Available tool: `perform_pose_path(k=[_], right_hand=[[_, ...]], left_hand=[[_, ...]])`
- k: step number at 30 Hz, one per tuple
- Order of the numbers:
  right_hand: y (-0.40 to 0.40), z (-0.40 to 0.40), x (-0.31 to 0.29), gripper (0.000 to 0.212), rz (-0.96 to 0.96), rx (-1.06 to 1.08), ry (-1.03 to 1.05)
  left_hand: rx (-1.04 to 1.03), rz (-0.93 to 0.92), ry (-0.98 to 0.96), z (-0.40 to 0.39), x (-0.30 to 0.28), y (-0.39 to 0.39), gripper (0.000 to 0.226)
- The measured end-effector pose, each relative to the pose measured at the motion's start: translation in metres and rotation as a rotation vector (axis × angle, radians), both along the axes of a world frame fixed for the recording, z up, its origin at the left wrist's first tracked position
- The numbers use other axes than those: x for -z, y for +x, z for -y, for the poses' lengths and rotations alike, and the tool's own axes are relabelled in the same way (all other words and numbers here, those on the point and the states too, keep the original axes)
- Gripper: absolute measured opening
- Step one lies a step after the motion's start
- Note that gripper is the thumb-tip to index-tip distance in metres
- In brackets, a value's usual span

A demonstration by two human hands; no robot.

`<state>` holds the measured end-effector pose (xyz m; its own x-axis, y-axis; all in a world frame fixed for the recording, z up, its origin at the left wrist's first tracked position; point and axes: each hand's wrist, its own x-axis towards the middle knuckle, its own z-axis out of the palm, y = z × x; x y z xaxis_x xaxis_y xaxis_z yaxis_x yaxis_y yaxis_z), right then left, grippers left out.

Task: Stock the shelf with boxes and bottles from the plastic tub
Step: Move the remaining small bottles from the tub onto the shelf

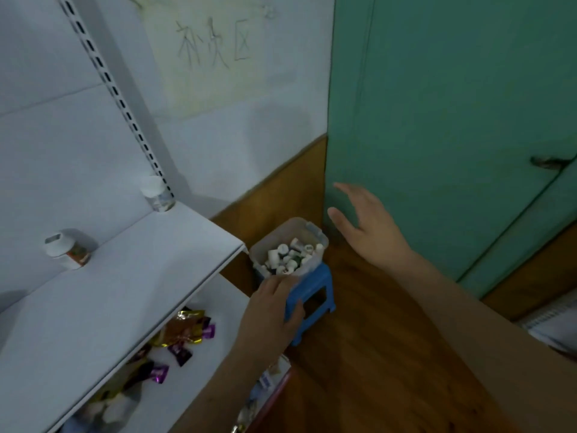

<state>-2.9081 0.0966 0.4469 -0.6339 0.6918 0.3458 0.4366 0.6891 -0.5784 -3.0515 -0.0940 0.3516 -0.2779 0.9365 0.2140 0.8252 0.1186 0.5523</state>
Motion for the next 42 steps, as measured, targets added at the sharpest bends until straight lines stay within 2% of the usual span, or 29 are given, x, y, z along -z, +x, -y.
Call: perform_pose_path(k=[11, 17, 22, 26, 31, 34, 38, 40, 42], right_hand=[[-0.032, -0.151, 0.036, 0.057, 0.113, 0.045, -0.057], [-0.079, -0.248, 0.043, 0.06, 0.228, -0.035, -0.079], [-0.118, -0.31, 0.061, 0.055, 0.216, -0.066, -0.139], [-0.154, -0.356, 0.101, 0.054, 0.294, -0.165, -0.198], [-0.208, -0.414, 0.163, 0.055, 0.409, -0.292, -0.325], [-0.233, -0.434, 0.199, 0.057, 0.531, -0.385, -0.422], [-0.261, -0.45, 0.253, 0.049, 0.687, -0.48, -0.48], [-0.272, -0.45, 0.282, 0.037, 0.754, -0.516, -0.498], [-0.279, -0.445, 0.314, 0.037, 0.806, -0.545, -0.513]], left_hand=[[0.028, 0.085, -0.133, -0.167, 0.074, -0.018, 0.036], [-0.085, 0.197, -0.26, -0.26, 0.092, -0.058, 0.043], [-0.224, 0.266, -0.363, -0.312, 0.108, -0.089, 0.041], [-0.344, 0.347, -0.448, -0.332, 0.13, -0.111, 0.05], [-0.505, 0.425, -0.567, -0.344, 0.173, -0.133, 0.046], [-0.614, 0.408, -0.648, -0.351, 0.192, -0.132, 0.043], [-0.744, 0.479, -0.755, -0.362, 0.215, -0.126, 0.059], [-0.799, 0.509, -0.773, -0.367, 0.231, -0.126, 0.051], [-0.829, 0.514, -0.76, -0.37, 0.248, -0.126, 0.044]])
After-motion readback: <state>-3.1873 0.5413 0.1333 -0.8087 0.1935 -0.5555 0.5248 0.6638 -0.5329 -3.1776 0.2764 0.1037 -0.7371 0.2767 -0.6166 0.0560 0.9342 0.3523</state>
